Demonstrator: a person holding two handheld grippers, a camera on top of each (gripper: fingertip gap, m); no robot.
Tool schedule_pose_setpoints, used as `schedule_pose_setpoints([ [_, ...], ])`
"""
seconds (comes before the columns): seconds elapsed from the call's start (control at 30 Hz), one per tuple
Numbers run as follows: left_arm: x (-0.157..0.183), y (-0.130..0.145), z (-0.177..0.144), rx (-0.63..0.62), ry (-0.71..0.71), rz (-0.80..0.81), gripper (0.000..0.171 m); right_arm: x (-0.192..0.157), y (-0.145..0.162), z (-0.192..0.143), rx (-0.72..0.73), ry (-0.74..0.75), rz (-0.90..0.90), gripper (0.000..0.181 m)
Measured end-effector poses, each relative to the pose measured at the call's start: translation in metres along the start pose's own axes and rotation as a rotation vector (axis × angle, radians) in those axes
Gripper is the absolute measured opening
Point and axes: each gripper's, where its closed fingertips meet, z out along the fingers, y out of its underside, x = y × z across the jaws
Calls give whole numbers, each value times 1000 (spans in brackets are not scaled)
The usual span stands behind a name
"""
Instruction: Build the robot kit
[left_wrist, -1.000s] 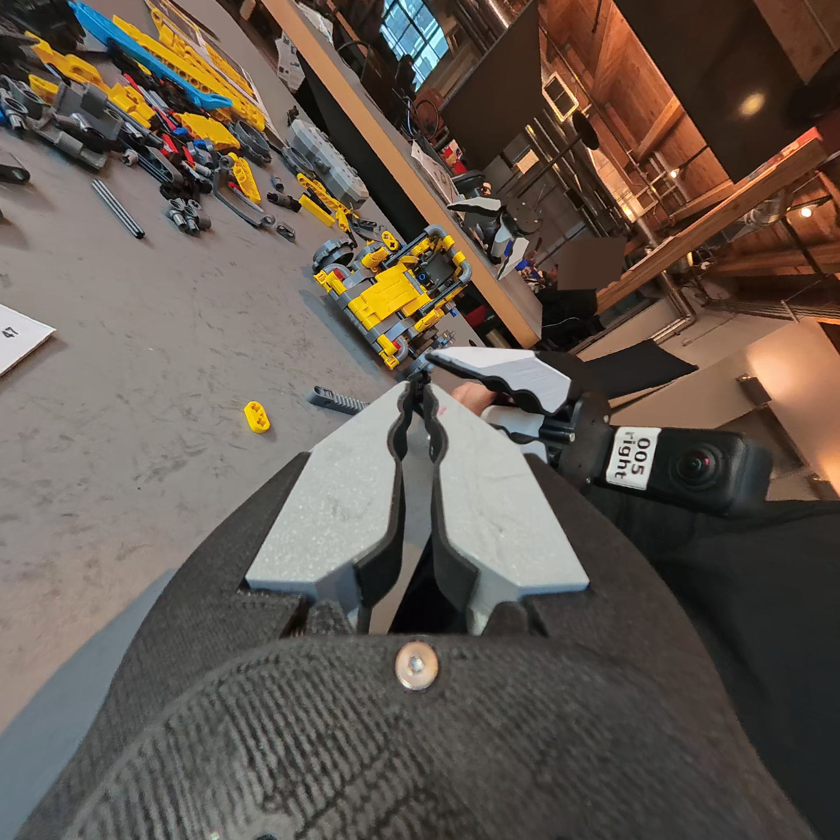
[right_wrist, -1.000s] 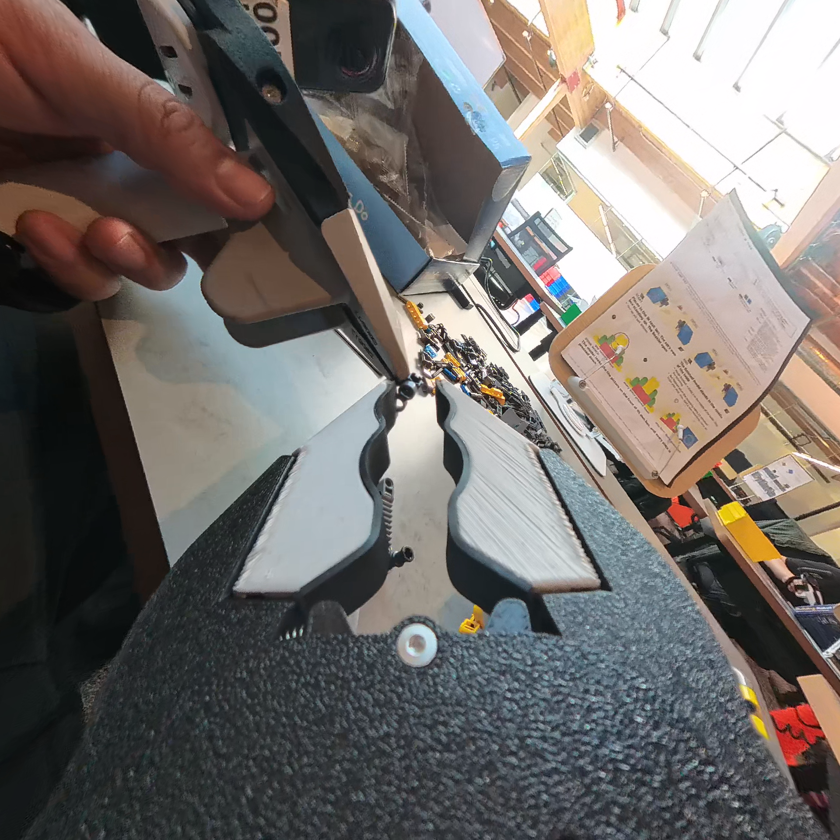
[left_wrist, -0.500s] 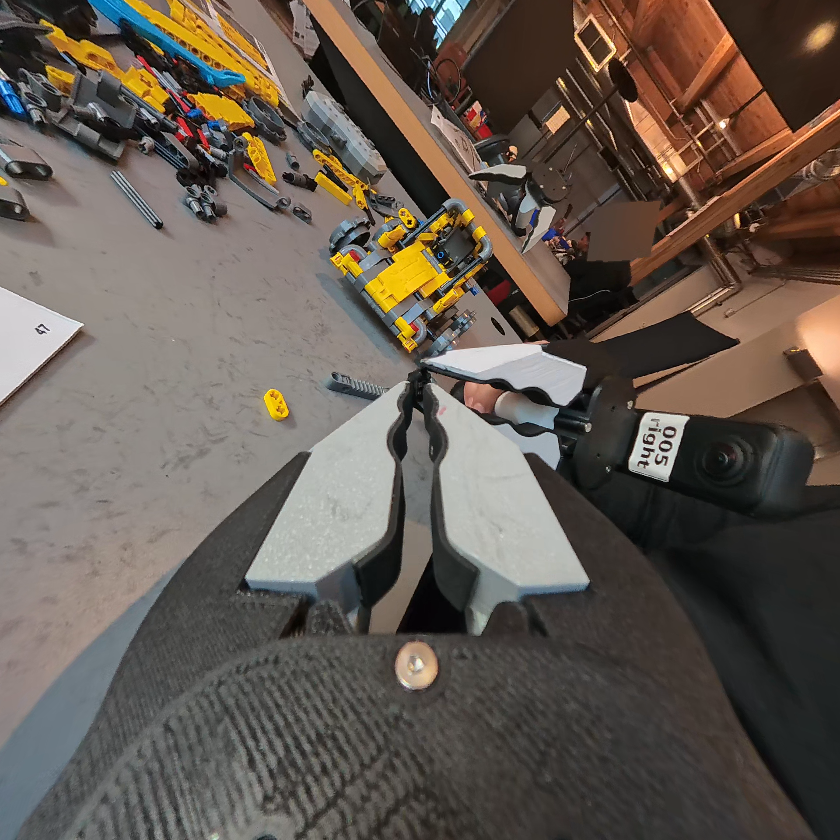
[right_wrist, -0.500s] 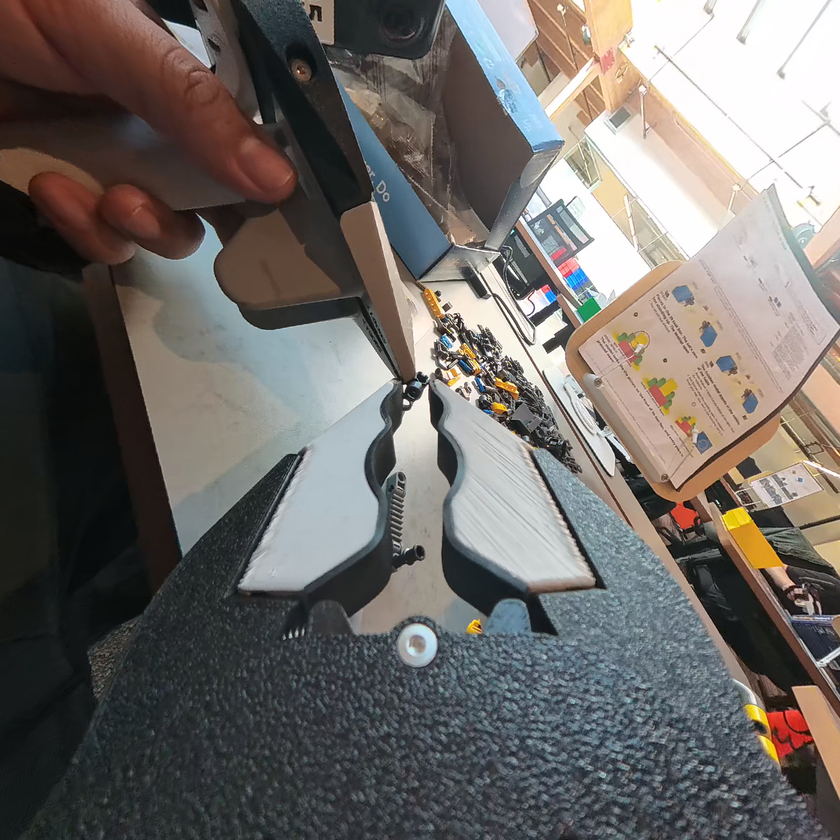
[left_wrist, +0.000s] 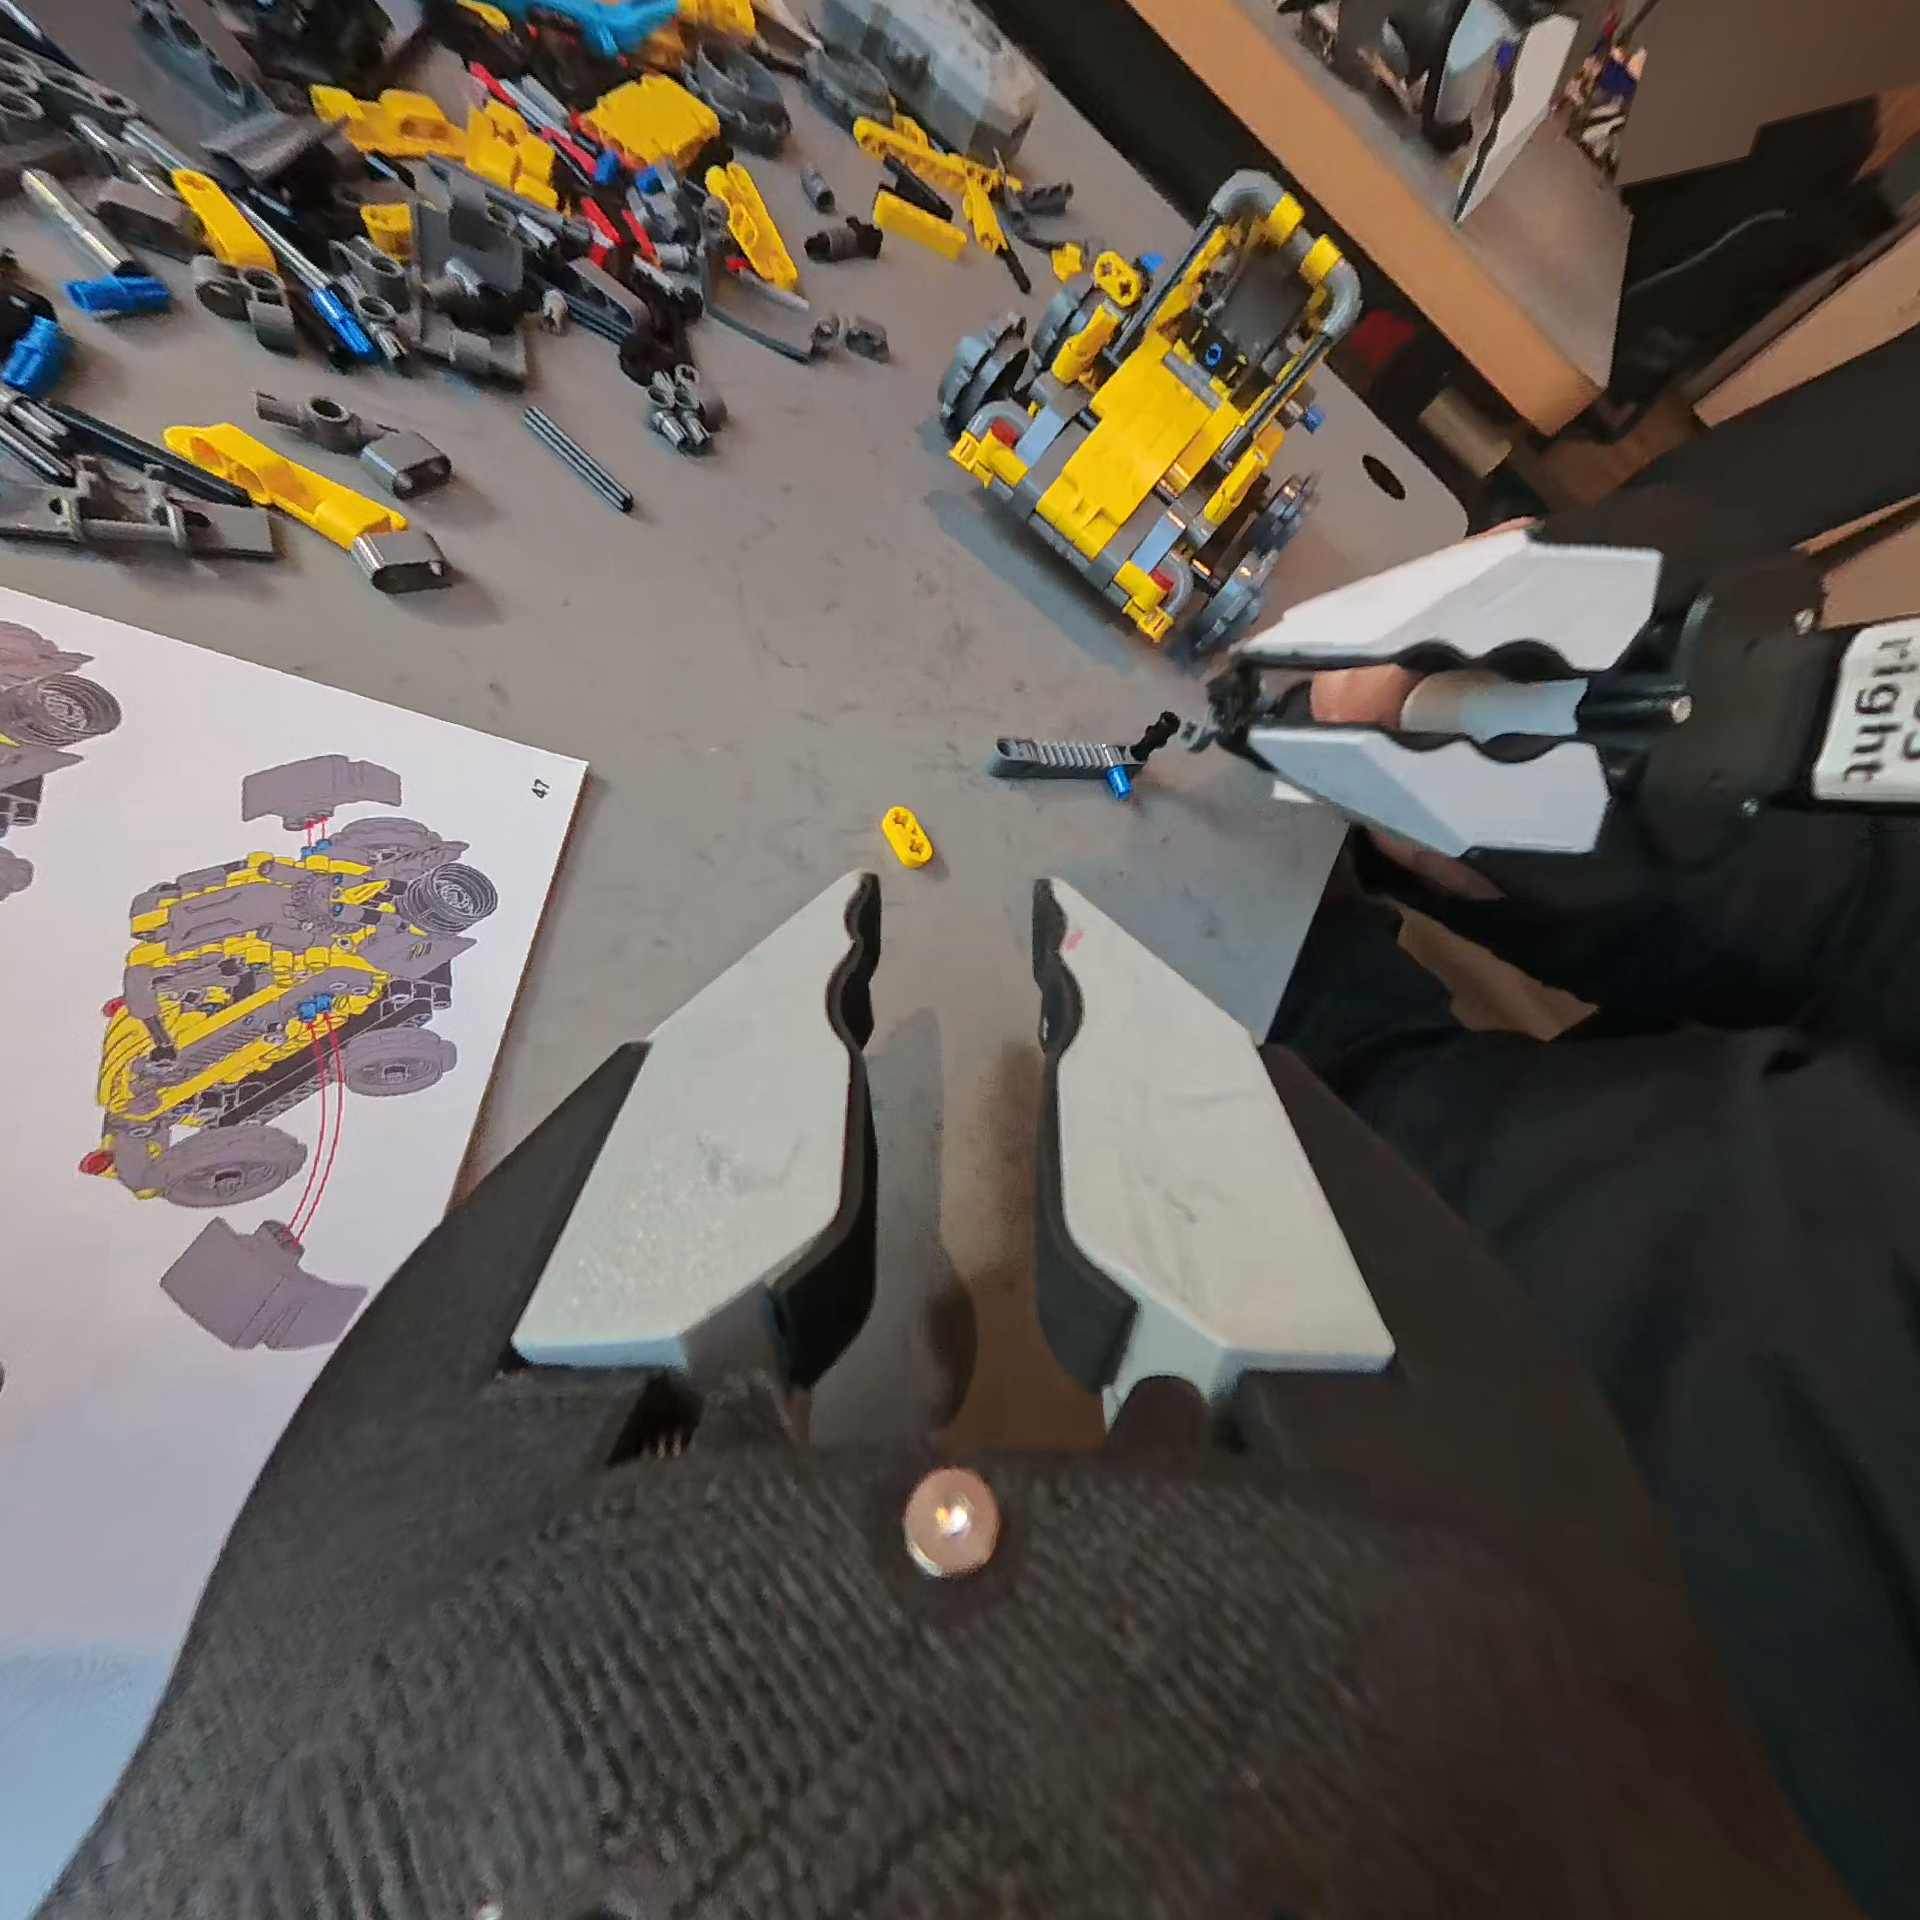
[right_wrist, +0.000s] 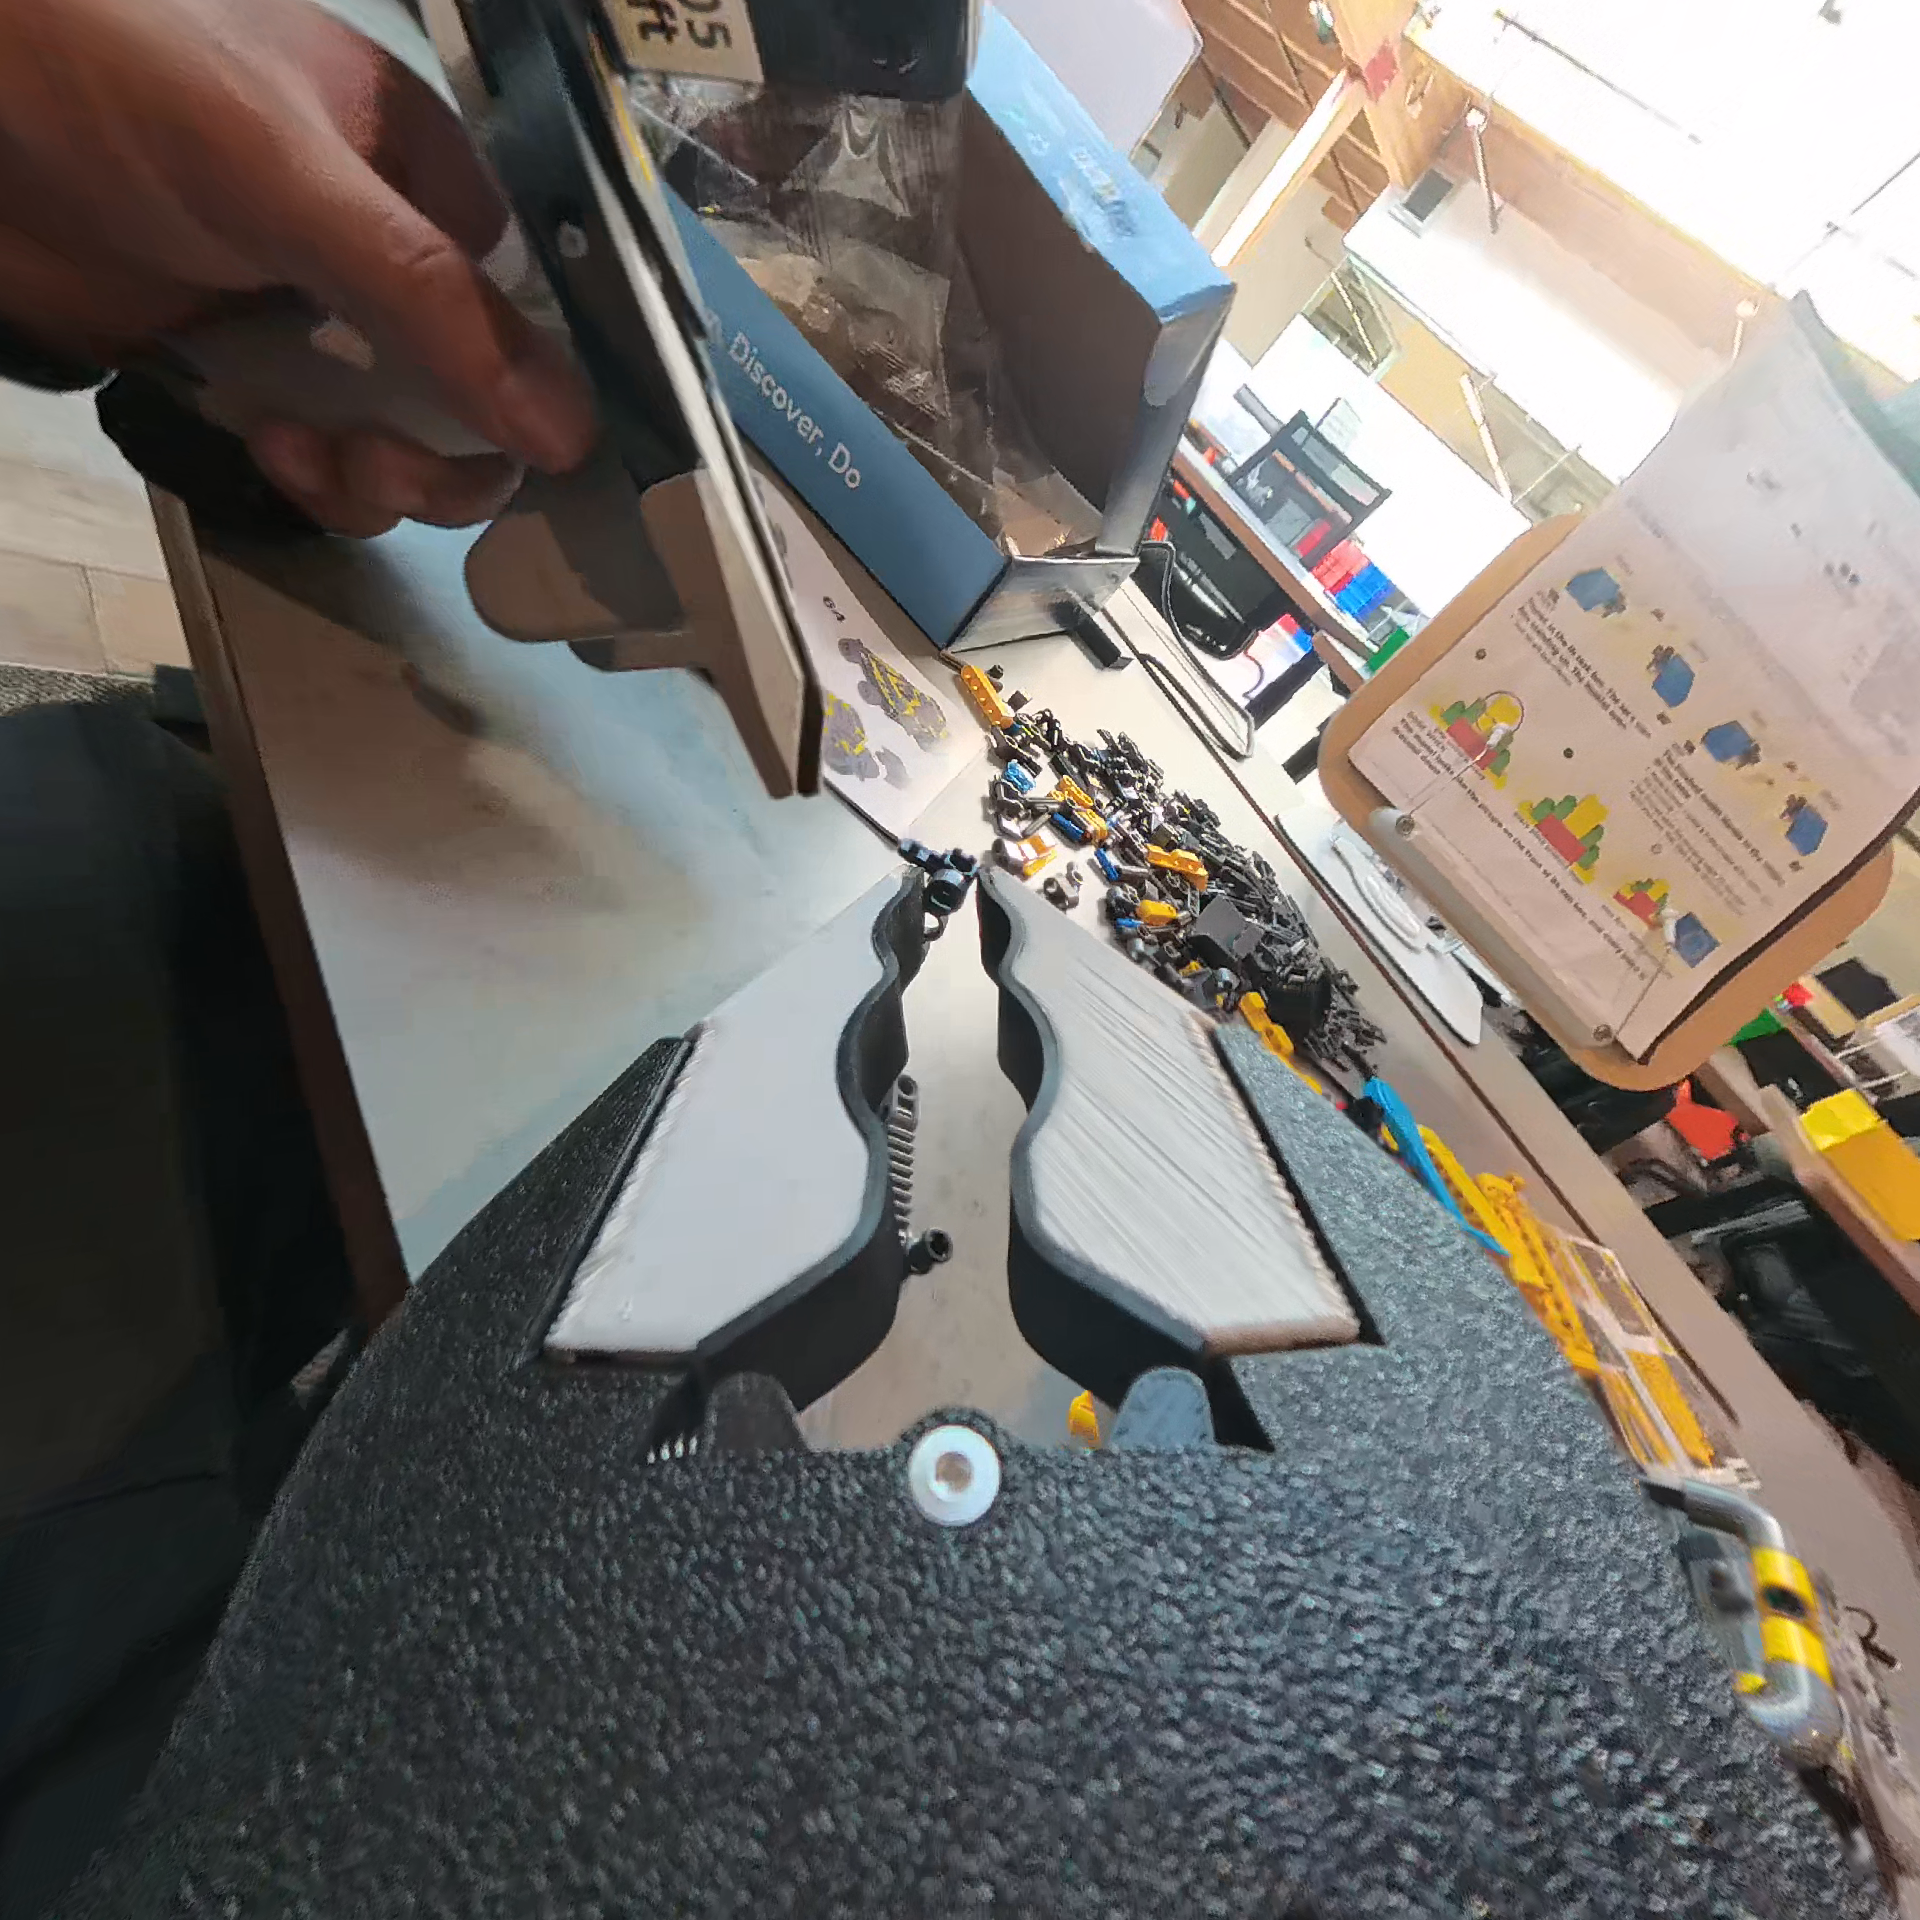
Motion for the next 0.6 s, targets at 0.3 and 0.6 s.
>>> schedule_pose_setpoints([
  [0.3, -17, 8, 39, -190, -167, 141, 25, 17, 0, -15, -35, 41, 0, 10],
  [0.6, -4, 17, 42, -203, -173, 134, 2, 29, 7, -36, -53, 59, 22, 10],
])
